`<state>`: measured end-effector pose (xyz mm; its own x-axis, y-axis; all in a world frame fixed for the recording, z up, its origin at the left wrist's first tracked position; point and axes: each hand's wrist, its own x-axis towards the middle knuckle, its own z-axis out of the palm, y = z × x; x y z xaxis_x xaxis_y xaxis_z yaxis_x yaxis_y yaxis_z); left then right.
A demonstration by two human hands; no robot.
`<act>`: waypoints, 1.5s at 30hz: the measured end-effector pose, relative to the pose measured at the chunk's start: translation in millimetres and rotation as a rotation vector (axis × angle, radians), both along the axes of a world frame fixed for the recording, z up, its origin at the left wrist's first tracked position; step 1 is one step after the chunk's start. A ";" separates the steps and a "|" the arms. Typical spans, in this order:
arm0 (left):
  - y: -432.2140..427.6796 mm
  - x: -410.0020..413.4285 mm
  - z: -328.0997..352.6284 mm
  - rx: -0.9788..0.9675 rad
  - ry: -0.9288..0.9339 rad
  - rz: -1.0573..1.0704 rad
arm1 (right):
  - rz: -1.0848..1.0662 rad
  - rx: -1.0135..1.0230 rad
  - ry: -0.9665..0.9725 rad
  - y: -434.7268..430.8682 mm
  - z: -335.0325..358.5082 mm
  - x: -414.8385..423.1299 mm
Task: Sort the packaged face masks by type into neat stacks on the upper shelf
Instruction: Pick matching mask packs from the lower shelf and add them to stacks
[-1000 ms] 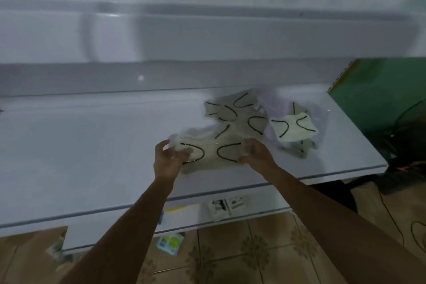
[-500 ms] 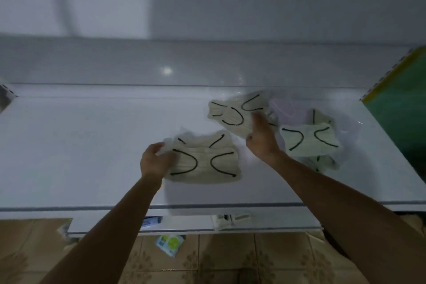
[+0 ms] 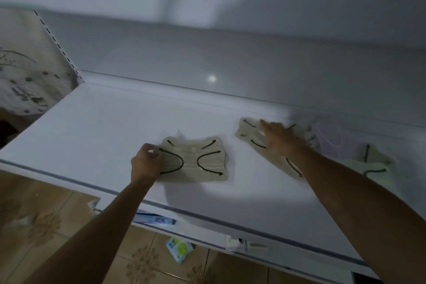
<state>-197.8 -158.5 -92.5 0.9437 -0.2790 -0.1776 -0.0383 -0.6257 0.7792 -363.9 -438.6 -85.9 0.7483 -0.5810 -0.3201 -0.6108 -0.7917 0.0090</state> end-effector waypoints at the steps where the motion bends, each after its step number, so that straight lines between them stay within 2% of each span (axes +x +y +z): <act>1: 5.7 0.9 0.9 0.007 0.011 0.014 | 0.021 0.020 0.017 5.4 3.4 3.0; 5: 29.8 5.3 4.0 0.047 0.036 0.042 | 0.153 0.010 0.072 18.2 10.1 9.2; 8: 45.2 10.6 8.1 0.074 0.034 0.106 | 0.050 0.128 0.051 19.4 15.5 2.7; 10: 52.4 10.1 10.1 0.075 0.053 0.124 | -0.005 0.138 0.041 27.4 18.0 0.7; 13: 59.5 3.6 11.1 0.075 0.083 0.081 | -0.042 0.162 -0.071 41.3 21.8 5.5; 16: 61.5 -0.7 10.8 0.047 0.093 0.059 | -0.049 0.337 -0.195 54.8 40.2 14.9; 19: 59.9 -6.6 15.6 0.024 0.152 0.048 | 0.057 0.482 -0.199 81.3 64.9 30.5; 21: 54.0 -12.9 20.6 -0.080 0.268 -0.027 | 0.187 0.432 -0.150 106.3 70.9 45.8; 24: 40.1 -19.5 18.1 -0.215 0.499 -0.058 | 0.397 0.144 -0.166 145.6 44.3 63.1; 27: 31.6 -27.3 17.8 -0.129 0.455 -0.155 | 0.428 -0.026 -0.292 170.1 14.4 58.5; 29: 30.6 -27.1 8.3 -0.069 0.340 -0.185 | 0.291 -0.008 -0.403 166.8 2.6 41.1; 30: 31.7 -26.2 4.4 -0.061 0.284 -0.188 | 0.143 0.052 -0.492 160.8 -4.0 29.4; 33: 36.6 -24.1 3.3 -0.127 0.310 -0.151 | -0.380 0.450 -0.616 147.0 -3.0 -6.8; 36: 44.8 -20.4 12.4 -0.208 0.382 -0.162 | -0.579 0.786 -0.547 149.0 12.1 -18.9; 38: 57.9 -14.1 26.6 -0.238 0.377 -0.213 | -0.645 0.902 -0.536 163.7 27.5 -12.2; 41: 96.0 3.7 67.6 -0.276 0.335 -0.254 | -0.630 0.831 -0.532 202.6 61.5 7.2; 45: 165.6 49.7 134.4 -0.313 0.210 -0.187 | -0.386 0.773 -0.509 264.5 140.3 52.6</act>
